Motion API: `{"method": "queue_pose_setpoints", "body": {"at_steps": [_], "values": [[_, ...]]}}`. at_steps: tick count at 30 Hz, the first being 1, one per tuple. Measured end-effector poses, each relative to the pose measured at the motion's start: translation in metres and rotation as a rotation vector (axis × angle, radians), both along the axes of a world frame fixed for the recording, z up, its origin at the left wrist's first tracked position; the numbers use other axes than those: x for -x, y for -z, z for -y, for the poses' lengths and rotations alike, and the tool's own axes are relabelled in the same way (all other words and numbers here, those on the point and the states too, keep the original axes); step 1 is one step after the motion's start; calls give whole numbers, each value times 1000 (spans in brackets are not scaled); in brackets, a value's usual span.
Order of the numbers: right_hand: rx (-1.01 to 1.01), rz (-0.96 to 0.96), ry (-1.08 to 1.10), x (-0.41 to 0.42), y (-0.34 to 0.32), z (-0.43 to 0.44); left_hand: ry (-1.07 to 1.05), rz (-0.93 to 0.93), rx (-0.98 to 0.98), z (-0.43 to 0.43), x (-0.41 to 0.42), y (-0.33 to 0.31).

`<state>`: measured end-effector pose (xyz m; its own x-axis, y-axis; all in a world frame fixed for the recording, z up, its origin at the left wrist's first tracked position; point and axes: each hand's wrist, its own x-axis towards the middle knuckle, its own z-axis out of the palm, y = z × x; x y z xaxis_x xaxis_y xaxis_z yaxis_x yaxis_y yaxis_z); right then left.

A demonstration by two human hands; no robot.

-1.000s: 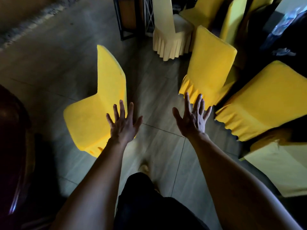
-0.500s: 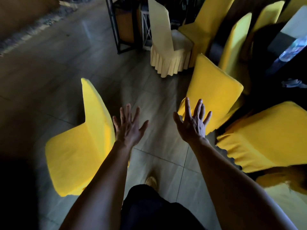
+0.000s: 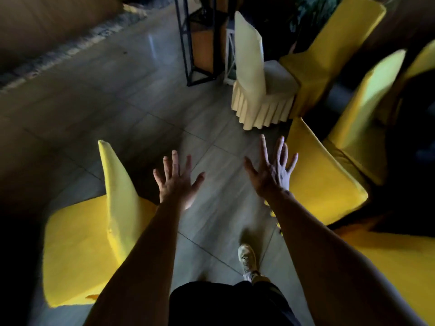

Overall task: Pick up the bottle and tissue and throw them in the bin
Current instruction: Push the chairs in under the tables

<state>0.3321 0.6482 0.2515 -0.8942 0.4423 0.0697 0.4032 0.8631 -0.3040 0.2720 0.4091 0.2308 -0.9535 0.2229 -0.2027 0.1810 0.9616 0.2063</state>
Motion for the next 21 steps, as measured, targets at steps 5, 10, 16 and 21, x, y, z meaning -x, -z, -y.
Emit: {"method": "queue_pose_setpoints", "body": {"at_steps": [5,10,16,21], "values": [[21,36,-155,81,-19,-39,-198,-54,-82,-38,36,-11],[13,37,-321,147,-27,-40,-361,-111,-72,-36,57,-18],[15,45,-534,212,-17,0,-597,-109,-33,0,65,-5],[-31,-24,-739,265,6,59,-845,-40,-60,41,63,29]]}}
